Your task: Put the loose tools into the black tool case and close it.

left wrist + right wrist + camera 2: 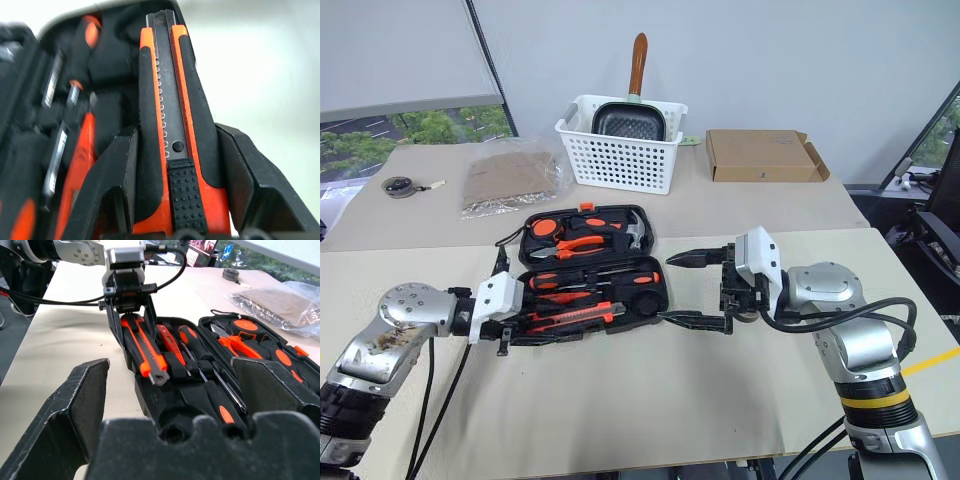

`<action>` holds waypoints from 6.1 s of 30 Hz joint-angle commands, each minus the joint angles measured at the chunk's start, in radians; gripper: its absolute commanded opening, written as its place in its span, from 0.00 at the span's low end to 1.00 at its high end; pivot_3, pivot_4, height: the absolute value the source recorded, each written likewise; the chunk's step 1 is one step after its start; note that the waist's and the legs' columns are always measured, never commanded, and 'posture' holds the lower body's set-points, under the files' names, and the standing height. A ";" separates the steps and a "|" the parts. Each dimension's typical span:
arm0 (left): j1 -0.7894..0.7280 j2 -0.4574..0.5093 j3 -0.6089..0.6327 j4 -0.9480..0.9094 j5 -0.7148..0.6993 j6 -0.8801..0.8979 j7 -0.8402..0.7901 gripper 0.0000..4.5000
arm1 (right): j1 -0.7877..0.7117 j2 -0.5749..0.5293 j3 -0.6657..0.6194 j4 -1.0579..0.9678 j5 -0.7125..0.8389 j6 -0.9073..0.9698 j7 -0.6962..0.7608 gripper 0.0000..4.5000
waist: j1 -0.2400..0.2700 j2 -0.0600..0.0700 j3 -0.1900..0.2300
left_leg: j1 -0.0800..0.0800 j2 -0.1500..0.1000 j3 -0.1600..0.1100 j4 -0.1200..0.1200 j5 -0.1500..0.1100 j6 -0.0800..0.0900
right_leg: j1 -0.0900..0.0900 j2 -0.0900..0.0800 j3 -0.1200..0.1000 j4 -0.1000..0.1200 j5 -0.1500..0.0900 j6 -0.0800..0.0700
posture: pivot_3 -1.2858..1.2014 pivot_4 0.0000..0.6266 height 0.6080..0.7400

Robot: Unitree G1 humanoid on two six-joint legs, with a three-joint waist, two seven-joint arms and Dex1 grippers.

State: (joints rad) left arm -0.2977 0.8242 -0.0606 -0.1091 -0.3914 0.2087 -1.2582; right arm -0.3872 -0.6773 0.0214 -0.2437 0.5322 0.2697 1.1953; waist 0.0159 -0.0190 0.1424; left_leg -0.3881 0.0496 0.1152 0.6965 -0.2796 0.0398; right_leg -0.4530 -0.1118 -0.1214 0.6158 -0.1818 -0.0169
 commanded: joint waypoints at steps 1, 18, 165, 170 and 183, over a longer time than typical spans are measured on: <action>-0.021 0.013 0.028 -0.031 -0.034 0.022 -0.024 0.40 | -0.010 -0.001 -0.020 -0.031 0.018 0.002 -0.008 1.00 | -0.002 0.000 0.000 | 0.000 0.000 0.000 0.000 0.000 0.000 | 0.000 0.000 0.000 0.000 0.000 0.000 | 0.52 0.24 0.70; -0.148 0.023 -0.105 0.068 0.180 -0.008 -0.047 0.40 | 0.008 -0.001 -0.025 -0.039 0.015 -0.007 -0.022 1.00 | -0.002 0.000 0.000 | 0.000 -0.001 0.001 0.000 0.000 0.001 | 0.000 0.000 0.000 -0.001 0.000 0.000 | 0.52 0.24 0.70; 0.186 0.067 0.287 -0.293 -0.182 0.306 0.162 1.00 | -0.380 0.032 0.421 0.096 -0.449 0.323 0.005 0.99 | -0.005 0.001 -0.003 | -0.002 -0.001 -0.002 0.000 0.004 -0.001 | -0.001 0.001 0.001 0.000 0.001 0.002 | 0.52 0.24 0.70; 0.142 -0.023 0.319 -0.105 -0.134 0.252 0.267 1.00 | -0.429 0.180 0.280 0.323 -0.443 0.308 -0.199 0.99 | -0.008 0.001 -0.003 | -0.002 -0.001 -0.001 0.000 0.005 -0.002 | -0.001 0.002 0.001 0.000 0.002 0.001 | 0.52 0.24 0.70; -0.244 -0.170 0.393 0.535 -0.110 0.347 0.578 1.00 | -0.711 0.472 -0.112 1.166 -0.298 0.245 -0.552 0.99 | -0.029 -0.002 -0.003 | -0.003 -0.002 -0.001 -0.001 0.014 -0.011 | -0.001 0.003 0.001 0.010 0.008 -0.009 | 0.52 0.24 0.70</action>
State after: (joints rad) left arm -0.4995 0.6575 0.3066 0.3698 -0.5071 0.5454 -0.7043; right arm -1.0216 -0.2160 -0.0192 0.8459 0.1848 0.5278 0.6790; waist -0.0129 -0.0208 0.1395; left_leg -0.3907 0.0481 0.1142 0.6951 -0.2661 0.0287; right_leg -0.4543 -0.1093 -0.1206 0.6252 -0.1734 -0.0259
